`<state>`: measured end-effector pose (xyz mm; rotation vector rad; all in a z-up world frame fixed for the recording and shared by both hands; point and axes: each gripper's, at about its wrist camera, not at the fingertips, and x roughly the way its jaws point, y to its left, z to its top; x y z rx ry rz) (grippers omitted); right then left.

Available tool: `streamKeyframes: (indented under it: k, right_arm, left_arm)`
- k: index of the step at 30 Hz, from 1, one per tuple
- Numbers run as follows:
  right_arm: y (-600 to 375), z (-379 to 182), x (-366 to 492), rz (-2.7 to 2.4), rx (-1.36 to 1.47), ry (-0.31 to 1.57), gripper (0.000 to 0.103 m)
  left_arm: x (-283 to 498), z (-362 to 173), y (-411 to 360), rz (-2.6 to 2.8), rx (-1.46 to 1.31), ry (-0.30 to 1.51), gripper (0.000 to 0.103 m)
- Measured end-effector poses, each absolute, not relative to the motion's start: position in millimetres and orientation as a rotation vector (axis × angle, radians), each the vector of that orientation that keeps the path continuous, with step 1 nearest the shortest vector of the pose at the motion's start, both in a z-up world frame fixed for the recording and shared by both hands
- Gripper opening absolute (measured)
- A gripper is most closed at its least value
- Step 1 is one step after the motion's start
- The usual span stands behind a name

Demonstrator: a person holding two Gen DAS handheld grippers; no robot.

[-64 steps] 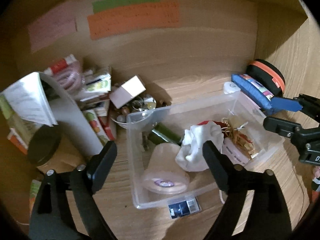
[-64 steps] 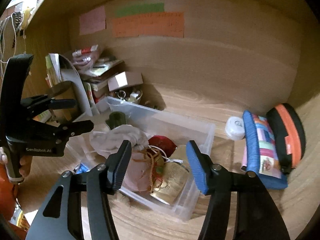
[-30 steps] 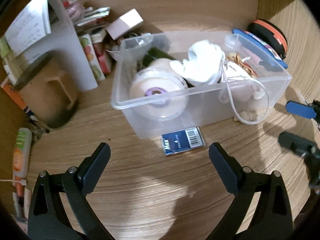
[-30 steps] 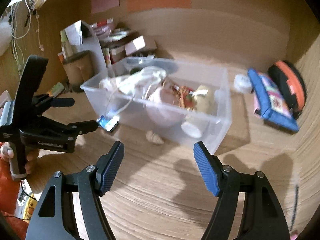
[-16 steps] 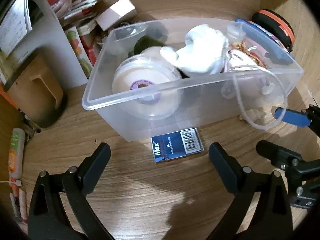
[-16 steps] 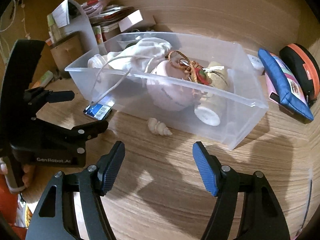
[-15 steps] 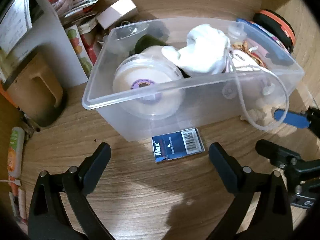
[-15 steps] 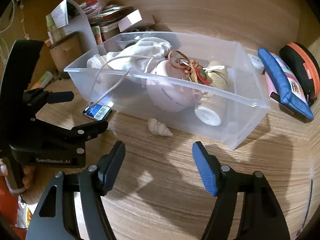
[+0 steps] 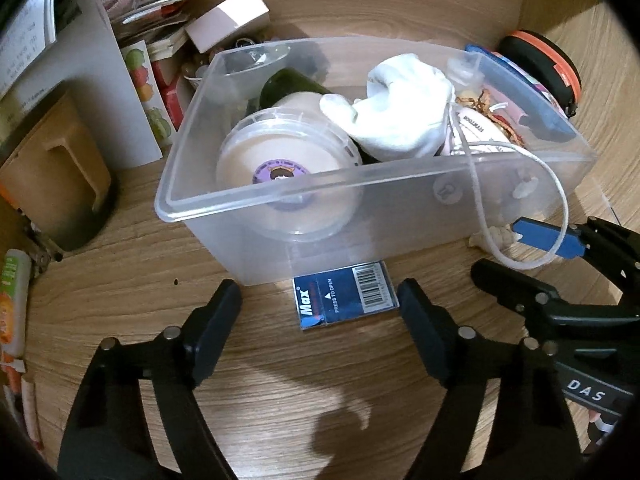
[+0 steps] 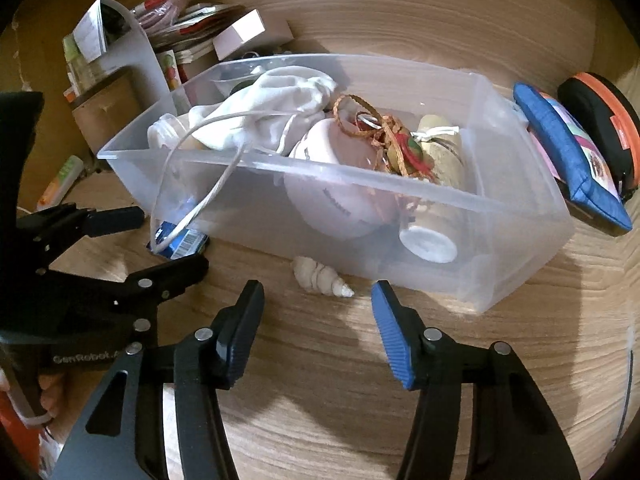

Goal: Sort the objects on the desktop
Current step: 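Move both tools back toward the blue card box and seashell, then grasp the blue card box with the left tool while the right tool grasps the seashell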

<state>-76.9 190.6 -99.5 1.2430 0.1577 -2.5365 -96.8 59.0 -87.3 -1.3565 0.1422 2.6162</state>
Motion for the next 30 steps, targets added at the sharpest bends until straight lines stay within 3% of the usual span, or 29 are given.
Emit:
streamKeyframes:
  k: [5,10,13,17,20,24,30]
  right_arm:
    - [185.1,-99.9,-77.6,-2.559,1.254,0.218,0.048]
    - [190.1,-99.1,-80.4,-2.588,1.261,0.187,0.035]
    - [190.7,-98.9,-80.1,-2.591,1.262,0.182,0.028]
    - [189.0,-98.4,-80.1,-2.575,1.251,0.178,0.026]
    - [193.8,-98.0,-75.7,-2.553,1.243,0.143,0.024]
    - [199.4,-98.0,-69.0,-2.523,1.234,0.104,0.011]
    - [205.1,-98.1,-61.4,-2.510,1.223,0.112,0.011]
  left_arm:
    - [-102.3,-87.0,57.4,2.622,-1.346,0.147,0.073]
    - [-102.2,-85.7,55.5,2.629,-1.339,0.140,0.066]
    - [-100.4,-84.9,55.0,2.626,-1.329,0.145,0.060]
    - [-98.6,-83.8,52.9,2.620,-1.318,0.142,0.050]
    - [-96.8,-83.3,51.2,2.616,-1.318,0.138,0.049]
    - [-92.5,-82.7,48.8,2.610,-1.315,0.136,0.049]
    - [-86.8,-80.4,43.4,2.607,-1.314,0.094,0.049]
